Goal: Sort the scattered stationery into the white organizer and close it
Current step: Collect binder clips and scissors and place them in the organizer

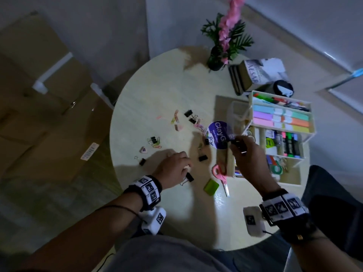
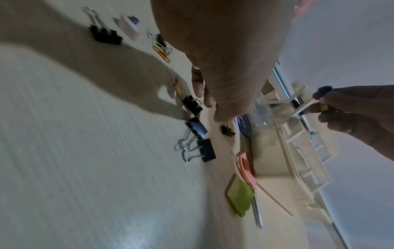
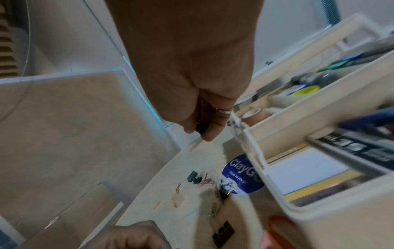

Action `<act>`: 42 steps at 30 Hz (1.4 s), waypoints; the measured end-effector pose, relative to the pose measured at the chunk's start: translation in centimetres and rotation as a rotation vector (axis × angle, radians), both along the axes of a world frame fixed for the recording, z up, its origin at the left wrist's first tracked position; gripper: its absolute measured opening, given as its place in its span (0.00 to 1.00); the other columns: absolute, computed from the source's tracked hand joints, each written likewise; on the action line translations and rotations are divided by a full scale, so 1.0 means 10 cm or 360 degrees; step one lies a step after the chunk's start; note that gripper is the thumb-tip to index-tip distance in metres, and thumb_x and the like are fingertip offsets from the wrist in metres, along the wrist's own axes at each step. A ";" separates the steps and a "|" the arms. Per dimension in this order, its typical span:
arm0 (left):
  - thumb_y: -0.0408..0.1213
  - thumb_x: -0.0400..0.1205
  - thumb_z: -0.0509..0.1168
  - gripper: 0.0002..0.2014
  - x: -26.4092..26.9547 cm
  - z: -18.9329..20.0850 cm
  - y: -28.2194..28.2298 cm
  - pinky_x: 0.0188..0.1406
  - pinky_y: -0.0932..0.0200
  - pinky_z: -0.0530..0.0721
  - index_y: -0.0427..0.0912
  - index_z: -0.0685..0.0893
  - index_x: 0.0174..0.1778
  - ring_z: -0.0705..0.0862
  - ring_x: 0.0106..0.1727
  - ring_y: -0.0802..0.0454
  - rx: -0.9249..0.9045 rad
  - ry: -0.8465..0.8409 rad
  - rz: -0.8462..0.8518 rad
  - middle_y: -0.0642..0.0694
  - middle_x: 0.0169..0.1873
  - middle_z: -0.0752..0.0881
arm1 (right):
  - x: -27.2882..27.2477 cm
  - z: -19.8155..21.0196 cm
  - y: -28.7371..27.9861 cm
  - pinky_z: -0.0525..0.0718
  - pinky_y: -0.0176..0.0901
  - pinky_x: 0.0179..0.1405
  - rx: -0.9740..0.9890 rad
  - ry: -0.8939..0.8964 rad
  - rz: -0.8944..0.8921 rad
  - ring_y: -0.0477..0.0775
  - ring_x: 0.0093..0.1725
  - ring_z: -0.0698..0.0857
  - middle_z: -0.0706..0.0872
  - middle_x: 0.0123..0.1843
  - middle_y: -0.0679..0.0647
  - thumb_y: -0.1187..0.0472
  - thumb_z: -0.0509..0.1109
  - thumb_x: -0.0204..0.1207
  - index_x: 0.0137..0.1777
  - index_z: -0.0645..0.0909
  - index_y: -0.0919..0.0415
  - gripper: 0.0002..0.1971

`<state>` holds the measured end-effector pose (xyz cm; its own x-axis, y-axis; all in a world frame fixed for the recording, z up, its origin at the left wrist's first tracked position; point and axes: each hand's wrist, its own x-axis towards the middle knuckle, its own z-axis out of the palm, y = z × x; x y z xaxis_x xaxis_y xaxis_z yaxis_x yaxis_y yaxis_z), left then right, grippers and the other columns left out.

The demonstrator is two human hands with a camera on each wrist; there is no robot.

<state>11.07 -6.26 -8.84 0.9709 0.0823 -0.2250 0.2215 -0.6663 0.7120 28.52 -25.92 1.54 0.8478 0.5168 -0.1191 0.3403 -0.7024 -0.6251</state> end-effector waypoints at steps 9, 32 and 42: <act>0.34 0.83 0.70 0.13 0.47 0.07 -0.57 0.56 0.56 0.80 0.47 0.87 0.63 0.84 0.57 0.46 0.0056 -0.0054 -0.0202 0.47 0.61 0.80 | 0.14 -0.10 -1.32 0.88 0.55 0.46 -0.0059 -0.0185 0.0040 0.55 0.44 0.88 0.89 0.50 0.54 0.69 0.74 0.83 0.59 0.89 0.55 0.10; 0.34 0.84 0.72 0.10 -0.16 0.27 0.03 0.48 0.61 0.83 0.48 0.89 0.59 0.81 0.40 0.65 0.0148 0.0147 0.0195 0.54 0.58 0.81 | 0.17 -0.41 -0.85 0.87 0.48 0.40 -0.0880 -0.0033 0.0685 0.61 0.46 0.91 0.94 0.47 0.56 0.67 0.70 0.78 0.52 0.92 0.54 0.11; 0.33 0.83 0.73 0.13 -0.47 0.18 0.39 0.53 0.49 0.89 0.52 0.87 0.60 0.86 0.41 0.59 0.0172 0.0273 0.0288 0.53 0.66 0.80 | -0.43 -0.28 -0.06 0.90 0.51 0.45 -0.0633 -0.0108 0.0950 0.56 0.47 0.91 0.91 0.49 0.53 0.58 0.73 0.82 0.54 0.87 0.52 0.03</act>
<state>6.42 -2.39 -7.08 0.8865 0.2837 -0.3655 0.4554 -0.6749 0.5807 24.24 -26.56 -1.23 0.4466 0.8226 -0.3519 0.7661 -0.5548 -0.3245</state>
